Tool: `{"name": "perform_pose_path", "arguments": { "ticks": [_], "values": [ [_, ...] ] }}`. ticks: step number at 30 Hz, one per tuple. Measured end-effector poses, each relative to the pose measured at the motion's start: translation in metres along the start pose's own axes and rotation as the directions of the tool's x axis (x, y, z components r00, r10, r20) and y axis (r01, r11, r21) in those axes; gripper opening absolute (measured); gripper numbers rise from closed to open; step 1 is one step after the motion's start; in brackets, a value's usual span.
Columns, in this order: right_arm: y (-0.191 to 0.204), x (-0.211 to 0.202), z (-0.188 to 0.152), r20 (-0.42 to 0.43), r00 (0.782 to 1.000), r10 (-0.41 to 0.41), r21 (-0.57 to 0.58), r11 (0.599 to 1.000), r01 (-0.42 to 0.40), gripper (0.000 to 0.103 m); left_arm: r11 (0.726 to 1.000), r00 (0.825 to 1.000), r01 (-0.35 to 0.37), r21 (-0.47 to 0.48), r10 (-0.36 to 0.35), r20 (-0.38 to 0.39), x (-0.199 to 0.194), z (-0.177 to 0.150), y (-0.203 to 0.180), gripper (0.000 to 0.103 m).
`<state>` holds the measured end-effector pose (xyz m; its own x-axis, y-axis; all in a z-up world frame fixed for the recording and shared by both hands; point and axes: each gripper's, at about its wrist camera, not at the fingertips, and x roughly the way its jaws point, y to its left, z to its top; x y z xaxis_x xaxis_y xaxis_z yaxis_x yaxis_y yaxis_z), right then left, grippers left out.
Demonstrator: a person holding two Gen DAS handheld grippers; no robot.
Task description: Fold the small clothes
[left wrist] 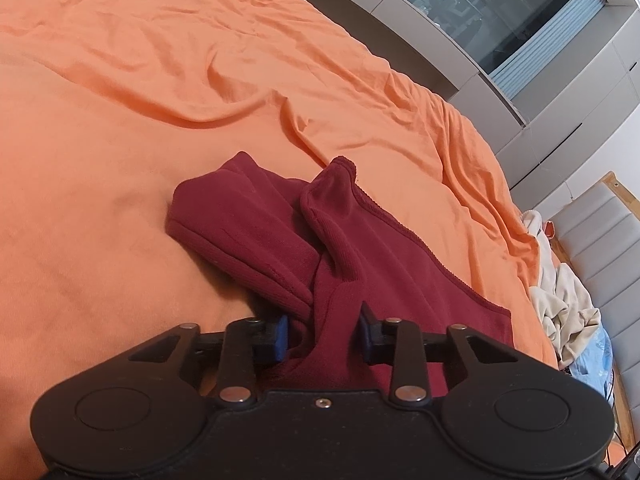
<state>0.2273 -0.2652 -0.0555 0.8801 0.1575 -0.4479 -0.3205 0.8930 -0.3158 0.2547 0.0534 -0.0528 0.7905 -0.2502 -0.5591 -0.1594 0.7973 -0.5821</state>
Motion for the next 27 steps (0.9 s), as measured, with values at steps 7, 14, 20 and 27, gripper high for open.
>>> {"name": "perform_pose_path", "arguments": {
  "ticks": [7, 14, 20, 27],
  "values": [
    [-0.003, 0.000, 0.001, -0.004, 1.000, 0.010, 0.011, 1.000, -0.010, 0.103, 0.994, 0.999, -0.011, 0.109, 0.007, 0.033, -0.001, 0.003, -0.019, 0.019],
    [-0.056, -0.012, 0.009, 0.002, 0.998, -0.065, 0.130, 0.989, 0.064, 0.103, 0.928, 0.998, 0.002, 0.373, -0.028, 0.064, 0.001, 0.022, -0.082, 0.017],
    [-0.139, -0.023, -0.001, -0.023, 0.969, -0.247, 0.319, 0.916, 0.241, 0.103, 0.802, 0.994, 0.073, 0.592, -0.108, 0.024, 0.007, 0.012, -0.159, 0.016],
    [-0.204, -0.028, -0.028, -0.099, 0.948, -0.304, 0.495, 0.811, 0.312, 0.103, 0.617, 0.976, 0.217, 0.757, -0.163, -0.147, 0.024, -0.052, -0.228, 0.016]
  ]
}}
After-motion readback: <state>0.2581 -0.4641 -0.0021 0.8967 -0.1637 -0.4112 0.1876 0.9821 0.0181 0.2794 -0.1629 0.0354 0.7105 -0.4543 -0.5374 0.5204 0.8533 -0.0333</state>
